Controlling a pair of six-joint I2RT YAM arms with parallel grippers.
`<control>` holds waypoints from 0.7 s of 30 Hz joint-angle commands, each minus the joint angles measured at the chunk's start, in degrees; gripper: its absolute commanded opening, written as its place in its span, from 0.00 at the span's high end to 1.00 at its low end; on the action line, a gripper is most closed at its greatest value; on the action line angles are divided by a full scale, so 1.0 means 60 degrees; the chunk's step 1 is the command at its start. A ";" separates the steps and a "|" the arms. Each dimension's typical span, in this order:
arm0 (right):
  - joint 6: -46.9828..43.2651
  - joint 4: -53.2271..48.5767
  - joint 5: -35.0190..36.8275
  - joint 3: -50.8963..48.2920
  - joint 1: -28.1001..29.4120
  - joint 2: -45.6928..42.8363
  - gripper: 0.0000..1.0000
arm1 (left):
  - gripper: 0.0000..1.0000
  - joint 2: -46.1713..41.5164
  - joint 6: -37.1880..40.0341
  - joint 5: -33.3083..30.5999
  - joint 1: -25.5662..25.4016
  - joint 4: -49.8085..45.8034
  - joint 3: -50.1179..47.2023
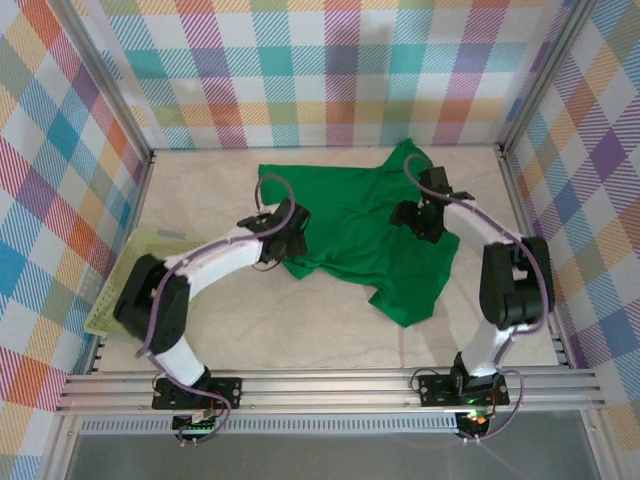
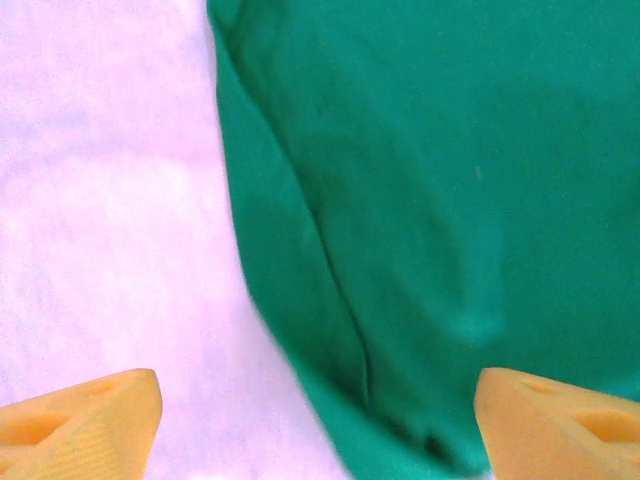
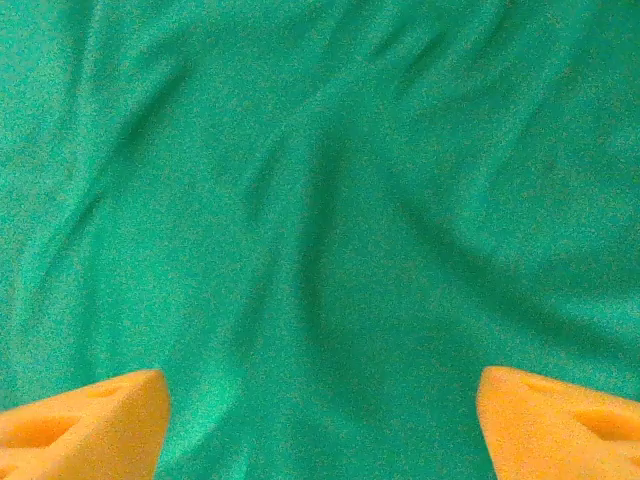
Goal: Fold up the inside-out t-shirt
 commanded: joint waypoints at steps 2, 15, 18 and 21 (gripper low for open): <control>-0.0627 -0.0045 -0.0225 -0.1103 0.0746 -0.0668 0.19 | 0.24 -0.0134 -0.1090 0.1214 0.0050 0.1262 -0.1498; -0.0507 -0.0046 0.0210 -0.2529 0.1791 -0.1136 0.19 | 0.36 0.0786 -0.1417 0.2087 -0.0001 0.3041 -0.1666; -0.0377 -0.0191 0.0285 -0.2656 0.2022 -0.1180 0.19 | 0.40 0.0864 -0.1304 0.2037 -0.0014 0.3067 -0.1541; -0.0083 -0.0798 0.0818 -0.2655 0.2250 -0.1188 0.16 | 0.55 0.1083 -0.1152 0.1988 -0.0015 0.2927 -0.1296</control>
